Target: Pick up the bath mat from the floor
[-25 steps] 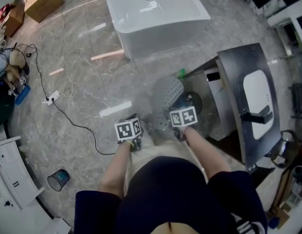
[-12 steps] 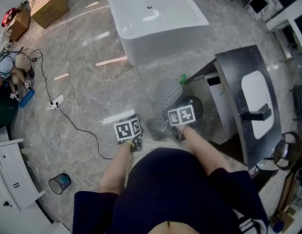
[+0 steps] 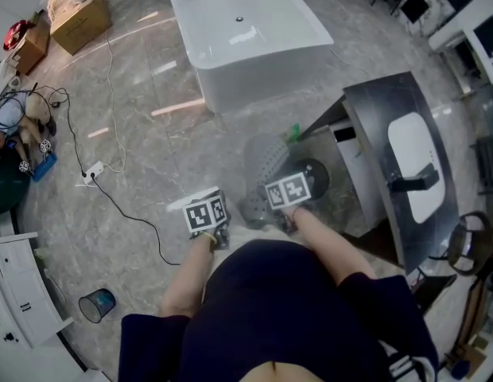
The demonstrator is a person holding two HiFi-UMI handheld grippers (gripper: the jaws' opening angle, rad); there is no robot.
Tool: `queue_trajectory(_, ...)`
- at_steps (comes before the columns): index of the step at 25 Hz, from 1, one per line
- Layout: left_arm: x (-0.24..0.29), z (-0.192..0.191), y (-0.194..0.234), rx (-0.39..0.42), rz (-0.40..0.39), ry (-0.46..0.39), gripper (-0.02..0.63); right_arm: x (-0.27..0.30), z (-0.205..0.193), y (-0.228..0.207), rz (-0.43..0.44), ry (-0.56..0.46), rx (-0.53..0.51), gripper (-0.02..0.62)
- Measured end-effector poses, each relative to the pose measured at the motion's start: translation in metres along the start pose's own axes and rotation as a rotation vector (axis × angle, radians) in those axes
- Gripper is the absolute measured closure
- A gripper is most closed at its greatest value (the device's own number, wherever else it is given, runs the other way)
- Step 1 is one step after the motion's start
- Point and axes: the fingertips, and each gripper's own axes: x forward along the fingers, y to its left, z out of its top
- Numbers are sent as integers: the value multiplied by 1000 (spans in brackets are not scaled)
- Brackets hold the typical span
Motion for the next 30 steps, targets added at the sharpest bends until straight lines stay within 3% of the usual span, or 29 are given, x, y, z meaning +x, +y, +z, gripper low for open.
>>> queue_trajectory(30, -5, -9, 0, 29, 5, 7, 604, -7, -5, 2, -26, -20, -2, 546)
